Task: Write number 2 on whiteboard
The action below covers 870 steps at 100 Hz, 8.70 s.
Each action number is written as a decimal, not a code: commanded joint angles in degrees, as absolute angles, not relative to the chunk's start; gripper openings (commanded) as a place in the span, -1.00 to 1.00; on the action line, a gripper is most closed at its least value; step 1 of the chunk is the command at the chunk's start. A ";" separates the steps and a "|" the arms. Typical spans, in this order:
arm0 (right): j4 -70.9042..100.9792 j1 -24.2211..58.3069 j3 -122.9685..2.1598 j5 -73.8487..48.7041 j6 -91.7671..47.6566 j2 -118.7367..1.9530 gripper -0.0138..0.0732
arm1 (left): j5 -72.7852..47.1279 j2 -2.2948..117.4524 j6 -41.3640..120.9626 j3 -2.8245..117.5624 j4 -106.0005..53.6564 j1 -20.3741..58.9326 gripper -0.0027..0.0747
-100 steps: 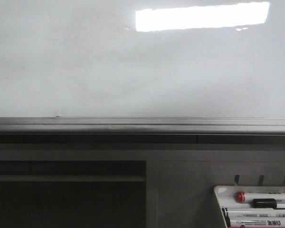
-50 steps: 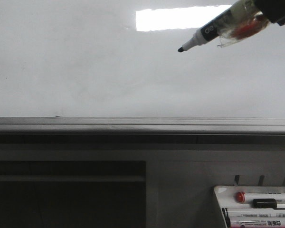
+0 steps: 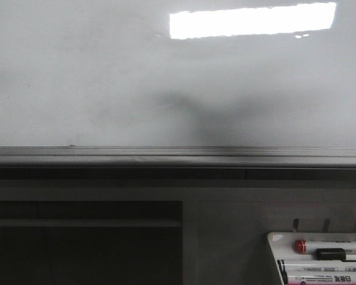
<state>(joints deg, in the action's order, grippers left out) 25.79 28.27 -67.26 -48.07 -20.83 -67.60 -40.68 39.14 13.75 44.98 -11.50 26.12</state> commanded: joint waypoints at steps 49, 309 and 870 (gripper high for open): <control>16.13 25.69 -90.60 -57.27 -20.37 -86.38 -0.67 | -36.37 39.06 13.07 46.32 -12.30 26.09 0.48; 30.57 34.81 -86.64 -72.92 -62.64 -75.58 -0.67 | -46.47 66.21 65.18 60.48 -46.23 35.95 -0.30; -9.25 11.78 -17.99 -2.35 7.77 -23.92 -0.85 | 2.46 -1.75 10.99 -0.72 -13.84 2.34 -0.98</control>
